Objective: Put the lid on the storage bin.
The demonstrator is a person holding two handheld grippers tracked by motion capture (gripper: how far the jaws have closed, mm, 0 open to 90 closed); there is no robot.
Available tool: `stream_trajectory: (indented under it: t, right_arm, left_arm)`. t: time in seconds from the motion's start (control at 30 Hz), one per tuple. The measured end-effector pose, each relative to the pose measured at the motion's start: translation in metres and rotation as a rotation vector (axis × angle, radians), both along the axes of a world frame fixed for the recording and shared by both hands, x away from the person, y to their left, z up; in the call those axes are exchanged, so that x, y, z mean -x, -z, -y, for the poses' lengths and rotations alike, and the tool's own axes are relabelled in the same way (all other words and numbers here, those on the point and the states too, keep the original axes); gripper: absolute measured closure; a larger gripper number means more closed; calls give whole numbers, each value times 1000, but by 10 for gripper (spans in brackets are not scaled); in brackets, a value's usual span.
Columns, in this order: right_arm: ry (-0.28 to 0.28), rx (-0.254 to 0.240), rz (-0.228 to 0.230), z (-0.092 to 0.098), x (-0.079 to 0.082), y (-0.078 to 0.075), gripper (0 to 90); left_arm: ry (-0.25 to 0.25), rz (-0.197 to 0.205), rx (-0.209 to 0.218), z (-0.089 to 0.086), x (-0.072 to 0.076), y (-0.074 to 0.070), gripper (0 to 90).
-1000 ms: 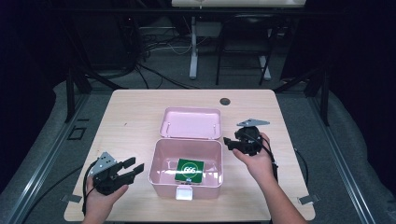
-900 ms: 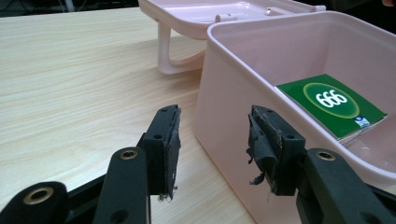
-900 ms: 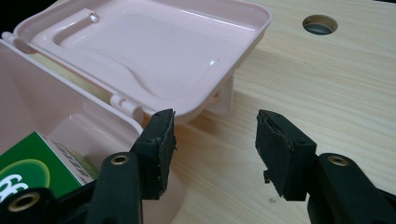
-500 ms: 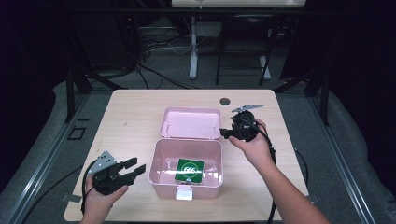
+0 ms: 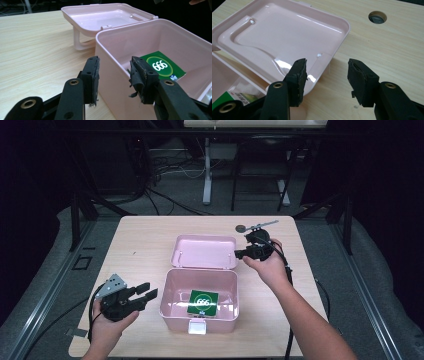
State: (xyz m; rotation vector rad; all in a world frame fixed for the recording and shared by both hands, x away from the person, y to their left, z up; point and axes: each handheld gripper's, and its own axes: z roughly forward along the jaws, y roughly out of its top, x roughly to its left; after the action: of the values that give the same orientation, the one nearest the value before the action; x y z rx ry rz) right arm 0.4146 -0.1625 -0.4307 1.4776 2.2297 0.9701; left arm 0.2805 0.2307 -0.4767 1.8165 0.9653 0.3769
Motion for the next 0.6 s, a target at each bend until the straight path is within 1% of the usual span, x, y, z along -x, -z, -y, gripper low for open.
stream_trajectory:
  t: [0.07,0.17,0.27,0.4,0.47,0.5,0.57,0.6]
  right_arm:
    - [1,6,-1,-2,-3,-3,494]
    - [0,8,-5,-3,-7,-7,495]
    - [7,4,-18,-5,-13,-9,496]
    - [11,21,-29,-7,-21,-8,497]
    - [23,16,-37,-10,-24,-8,498]
    - [21,15,-33,-10,-25,-8,498]
    - [28,5,-42,-13,-28,-6,501]
    - [29,10,-46,-14,-29,-5,502]
  left_arm:
    - [7,-4,-8,2,-2,-1,602]
    - [18,-13,-8,5,-3,-2,624]
    - [12,-13,-2,6,-5,-4,638]
    - [20,-14,-5,9,-5,-5,641]
    - [26,-15,-1,11,-6,-4,644]
    - [29,-18,0,12,-6,-3,655]
    - [39,-22,-10,14,-6,-1,674]
    - [42,-22,-11,15,-5,1,682]
